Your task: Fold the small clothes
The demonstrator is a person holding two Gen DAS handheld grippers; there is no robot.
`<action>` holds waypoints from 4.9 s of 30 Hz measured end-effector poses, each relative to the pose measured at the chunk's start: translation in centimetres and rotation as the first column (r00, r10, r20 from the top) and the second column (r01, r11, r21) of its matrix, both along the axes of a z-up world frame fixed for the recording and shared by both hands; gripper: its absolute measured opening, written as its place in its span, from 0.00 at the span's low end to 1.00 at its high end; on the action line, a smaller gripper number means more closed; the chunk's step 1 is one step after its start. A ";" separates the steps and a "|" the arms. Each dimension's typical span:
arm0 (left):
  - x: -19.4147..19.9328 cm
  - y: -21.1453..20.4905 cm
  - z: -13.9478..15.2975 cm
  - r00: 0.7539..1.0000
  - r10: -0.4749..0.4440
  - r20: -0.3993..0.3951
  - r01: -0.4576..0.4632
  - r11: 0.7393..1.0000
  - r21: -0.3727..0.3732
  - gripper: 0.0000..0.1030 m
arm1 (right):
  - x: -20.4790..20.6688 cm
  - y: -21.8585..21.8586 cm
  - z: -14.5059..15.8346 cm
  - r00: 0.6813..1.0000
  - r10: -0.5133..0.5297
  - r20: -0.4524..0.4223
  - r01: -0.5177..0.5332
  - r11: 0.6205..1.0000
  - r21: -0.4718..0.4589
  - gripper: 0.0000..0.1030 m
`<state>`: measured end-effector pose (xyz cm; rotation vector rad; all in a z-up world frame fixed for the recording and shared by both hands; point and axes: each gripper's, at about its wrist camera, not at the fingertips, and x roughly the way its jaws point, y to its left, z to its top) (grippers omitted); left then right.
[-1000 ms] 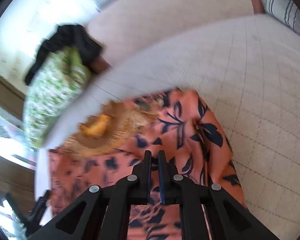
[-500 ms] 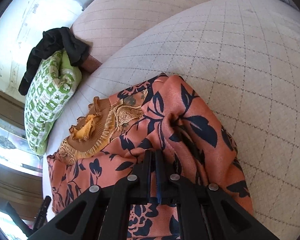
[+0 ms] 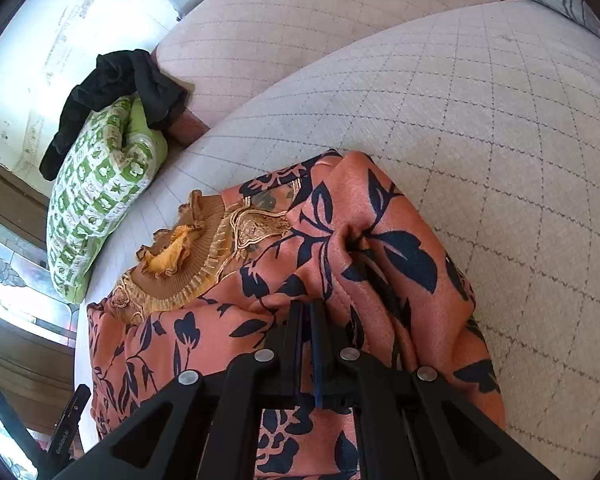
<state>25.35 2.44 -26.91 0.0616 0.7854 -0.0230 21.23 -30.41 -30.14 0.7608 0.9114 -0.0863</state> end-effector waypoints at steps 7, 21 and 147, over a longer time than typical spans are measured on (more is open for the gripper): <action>-0.1 -1.1 -0.4 0.998 -0.057 -0.015 0.058 0.998 0.004 0.76 | -0.2 -0.3 -0.1 1.000 0.011 0.017 -0.012 1.000 0.011 0.06; 0.0 -2.3 -1.6 0.993 -0.102 -0.053 0.103 0.995 0.014 0.76 | -0.5 -0.3 -0.1 0.999 0.025 0.042 -0.025 1.000 -0.015 0.06; 0.7 -2.6 -3.6 0.989 -0.088 -0.116 0.093 0.995 0.030 0.91 | -2.0 -0.1 0.0 0.989 0.022 0.144 -0.013 0.998 -0.066 0.06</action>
